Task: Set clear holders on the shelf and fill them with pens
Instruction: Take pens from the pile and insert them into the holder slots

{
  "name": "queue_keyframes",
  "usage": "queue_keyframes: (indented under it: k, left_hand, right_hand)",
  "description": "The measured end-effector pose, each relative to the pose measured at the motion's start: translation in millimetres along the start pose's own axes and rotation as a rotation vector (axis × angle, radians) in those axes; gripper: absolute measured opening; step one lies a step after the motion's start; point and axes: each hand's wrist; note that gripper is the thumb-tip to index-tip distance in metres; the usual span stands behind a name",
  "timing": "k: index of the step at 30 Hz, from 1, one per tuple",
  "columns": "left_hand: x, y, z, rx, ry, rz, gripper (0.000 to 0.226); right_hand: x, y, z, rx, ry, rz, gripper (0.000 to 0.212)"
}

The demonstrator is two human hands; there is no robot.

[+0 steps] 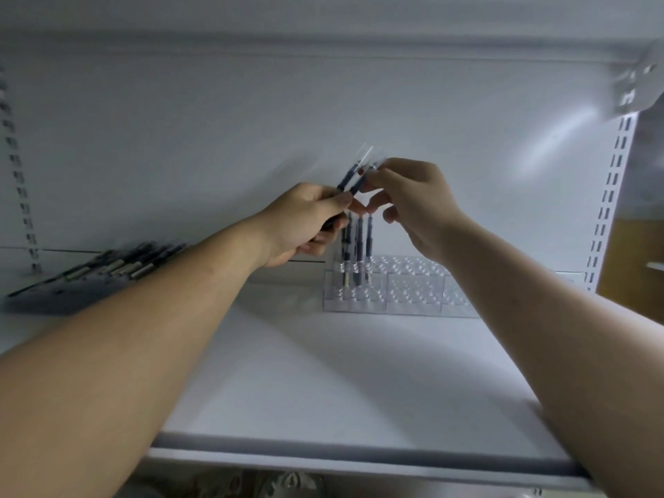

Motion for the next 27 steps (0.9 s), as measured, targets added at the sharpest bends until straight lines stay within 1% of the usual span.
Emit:
queue_keyframes:
  k: [4,7,9,10,12,14,17,20,23,27]
  left_hand:
    - [1,-1,0,-0.006,0.015,0.008,0.033]
    - [3,0,0,-0.002,0.012,0.016,0.031]
    - [4,0,0,-0.005,0.011,0.009,0.031]
    - [5,0,0,-0.011,0.013,0.008,0.03]
    - [5,0,1,-0.012,0.007,0.016,0.03]
    - [4,0,0,-0.01,-0.005,0.022,0.03]
    - [6,0,-1,-0.015,-0.005,0.038,0.03]
    - [6,-1,0,-0.022,0.002,0.067,0.029]
    - [5,0,0,-0.027,0.016,0.073,0.031]
    - [4,1,0,-0.032,0.02,0.063,0.034]
  right_hand:
    - [0,2,-1,0.031,0.036,-0.038,0.018]
    - [4,0,3,0.001,0.11,0.092,0.016]
    - [10,-4,6,0.004,0.2,0.176,0.019]
    - [13,-6,8,0.016,0.239,0.179,0.019]
    - [19,-3,11,0.059,0.286,0.062,0.018]
    - [22,5,12,0.116,0.288,-0.145,0.017]
    - [16,15,12,0.117,0.198,-0.341,0.016]
    - [10,19,8,0.111,0.116,-0.448,0.015]
    - [7,20,7,0.126,0.088,-0.538,0.012]
    - [8,22,6,0.089,0.056,-0.574,0.013]
Point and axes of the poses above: each hand's wrist, its own z-axis towards the middle knuckle, its own x-axis out of the back of the hand, y = z × x, and after that the axes turned 1 degree about -z, right-handed
